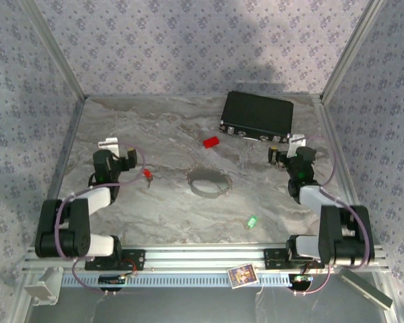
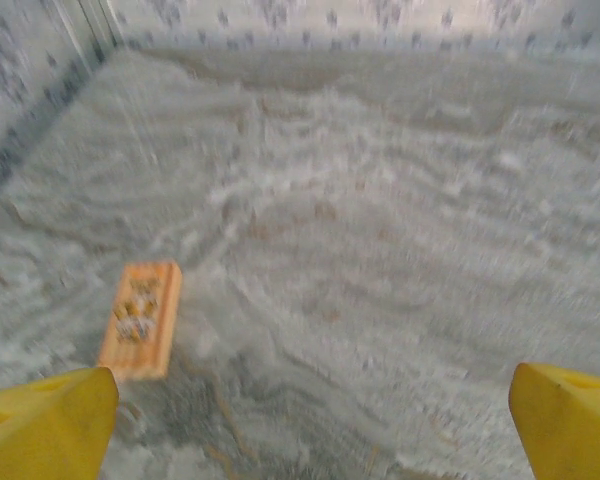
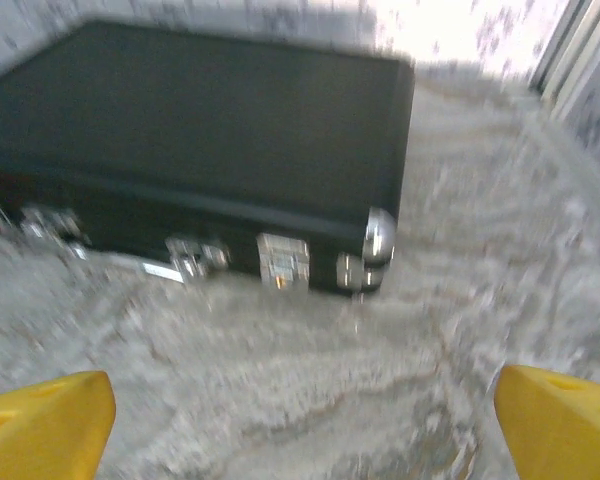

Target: Put the keys on the keyring

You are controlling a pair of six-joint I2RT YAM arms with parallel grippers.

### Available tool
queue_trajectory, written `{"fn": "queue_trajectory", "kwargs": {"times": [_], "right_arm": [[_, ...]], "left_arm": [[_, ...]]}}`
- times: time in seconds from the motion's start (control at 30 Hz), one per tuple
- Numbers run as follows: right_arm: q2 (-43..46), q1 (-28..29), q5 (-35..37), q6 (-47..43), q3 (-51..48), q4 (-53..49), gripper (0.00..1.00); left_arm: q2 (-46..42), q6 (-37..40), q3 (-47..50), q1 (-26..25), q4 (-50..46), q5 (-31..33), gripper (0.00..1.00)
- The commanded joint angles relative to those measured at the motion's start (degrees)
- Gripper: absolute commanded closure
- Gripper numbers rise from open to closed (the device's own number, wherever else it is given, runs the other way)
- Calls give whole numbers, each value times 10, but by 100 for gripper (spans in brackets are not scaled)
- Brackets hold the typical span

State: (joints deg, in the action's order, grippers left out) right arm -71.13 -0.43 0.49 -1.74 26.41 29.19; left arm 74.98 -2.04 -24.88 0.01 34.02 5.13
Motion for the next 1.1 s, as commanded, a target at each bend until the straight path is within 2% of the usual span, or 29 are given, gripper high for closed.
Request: {"fn": "queue_trajectory", "kwargs": {"times": [0.0, 0.27, 0.47, 0.53, 0.63, 0.73, 0.9, 1.0, 1.07], "right_arm": [[62, 19, 14, 36, 39, -130, 2], [88, 110, 7, 219, 127, -380, 11], [82, 205, -13, 251, 159, -502, 19], [77, 241, -13, 264, 164, -529, 24], [58, 278, -26, 289, 166, -547, 34], [25, 312, -32, 317, 170, -555, 40], [-41, 359, -52, 356, 178, -535, 54], [-76, 380, -65, 367, 185, -514, 67], [-92, 390, -68, 372, 191, -502, 71]], "left_arm": [[-60, -15, -32, -1, -74, -9, 0], [-118, -98, -72, -63, -201, -28, 0], [-136, -159, -80, -140, -264, -37, 0], [-133, -185, -77, -175, -271, -36, 1], [-120, -218, -77, -221, -279, -24, 1], [-109, -255, -75, -261, -280, -8, 1], [-80, -300, -75, -324, -271, 7, 1], [-54, -316, -76, -351, -265, 15, 1], [-39, -329, -78, -362, -258, 17, 1]]}}
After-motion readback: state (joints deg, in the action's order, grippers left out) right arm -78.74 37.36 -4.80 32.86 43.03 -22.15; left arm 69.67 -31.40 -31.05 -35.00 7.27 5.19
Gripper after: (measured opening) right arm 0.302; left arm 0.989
